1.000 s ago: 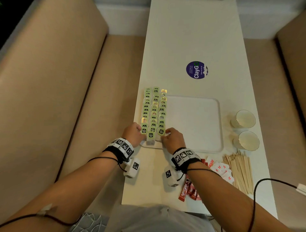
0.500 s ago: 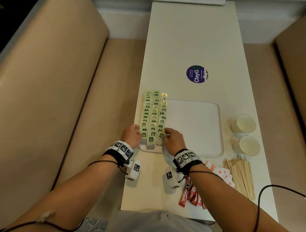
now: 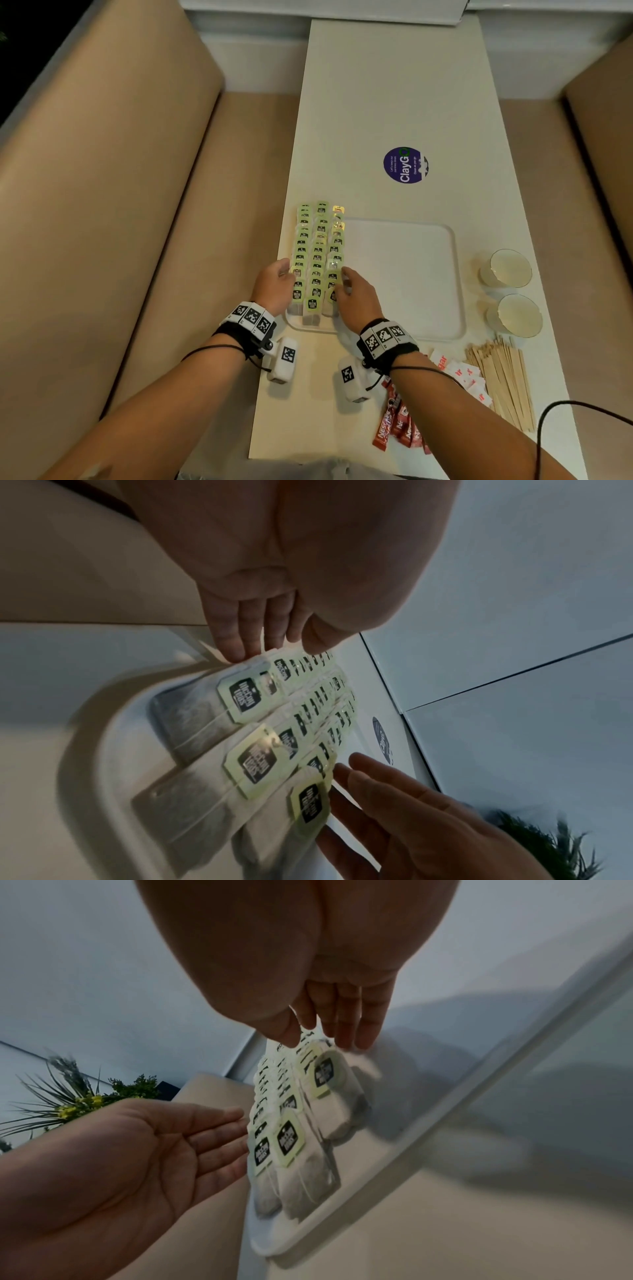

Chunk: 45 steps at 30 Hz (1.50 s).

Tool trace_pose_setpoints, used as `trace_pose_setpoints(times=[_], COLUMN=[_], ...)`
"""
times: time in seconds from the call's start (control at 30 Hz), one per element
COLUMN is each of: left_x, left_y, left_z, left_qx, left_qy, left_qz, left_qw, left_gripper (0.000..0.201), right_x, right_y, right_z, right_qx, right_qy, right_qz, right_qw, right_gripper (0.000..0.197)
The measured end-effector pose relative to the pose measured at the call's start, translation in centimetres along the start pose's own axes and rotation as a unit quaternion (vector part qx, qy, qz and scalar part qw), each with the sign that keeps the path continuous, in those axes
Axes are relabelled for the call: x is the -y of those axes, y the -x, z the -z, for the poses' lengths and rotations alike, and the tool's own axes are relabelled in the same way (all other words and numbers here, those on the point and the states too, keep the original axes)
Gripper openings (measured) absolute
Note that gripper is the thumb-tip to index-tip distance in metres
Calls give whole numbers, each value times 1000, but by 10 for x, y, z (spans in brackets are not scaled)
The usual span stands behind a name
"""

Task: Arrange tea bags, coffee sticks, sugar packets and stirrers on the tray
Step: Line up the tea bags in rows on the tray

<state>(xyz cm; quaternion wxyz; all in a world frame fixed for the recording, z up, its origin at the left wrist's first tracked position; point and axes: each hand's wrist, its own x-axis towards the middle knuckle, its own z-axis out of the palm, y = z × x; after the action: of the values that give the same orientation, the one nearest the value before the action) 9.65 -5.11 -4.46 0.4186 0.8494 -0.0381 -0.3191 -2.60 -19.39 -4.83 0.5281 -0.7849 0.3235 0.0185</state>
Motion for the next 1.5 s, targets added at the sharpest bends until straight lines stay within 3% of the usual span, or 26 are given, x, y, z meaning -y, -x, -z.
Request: trace_pose_setpoints(times=[0.13, 0.27, 1.27, 1.5], left_x=[-5, -11, -46, -54], left_y=[-8, -16, -65, -70], left_z=[2, 3, 14, 15], left_qx=[-4, -12, 5, 7], left_qy=[23, 48, 64, 42], left_qz=[1, 1, 1, -8], left_qw=[1000, 999, 998, 999], left_gripper=[46, 45, 54, 53], right_x=[2, -1, 17, 27], right_y=[-10, -21, -83, -99], right_z=[-1, -7, 21, 24], right_qx=[4, 34, 68, 69], right_qy=[0, 4, -15, -17], right_qz=[44, 53, 44, 38], right_qw=[999, 998, 997, 997], right_gripper=[38, 33, 20, 27])
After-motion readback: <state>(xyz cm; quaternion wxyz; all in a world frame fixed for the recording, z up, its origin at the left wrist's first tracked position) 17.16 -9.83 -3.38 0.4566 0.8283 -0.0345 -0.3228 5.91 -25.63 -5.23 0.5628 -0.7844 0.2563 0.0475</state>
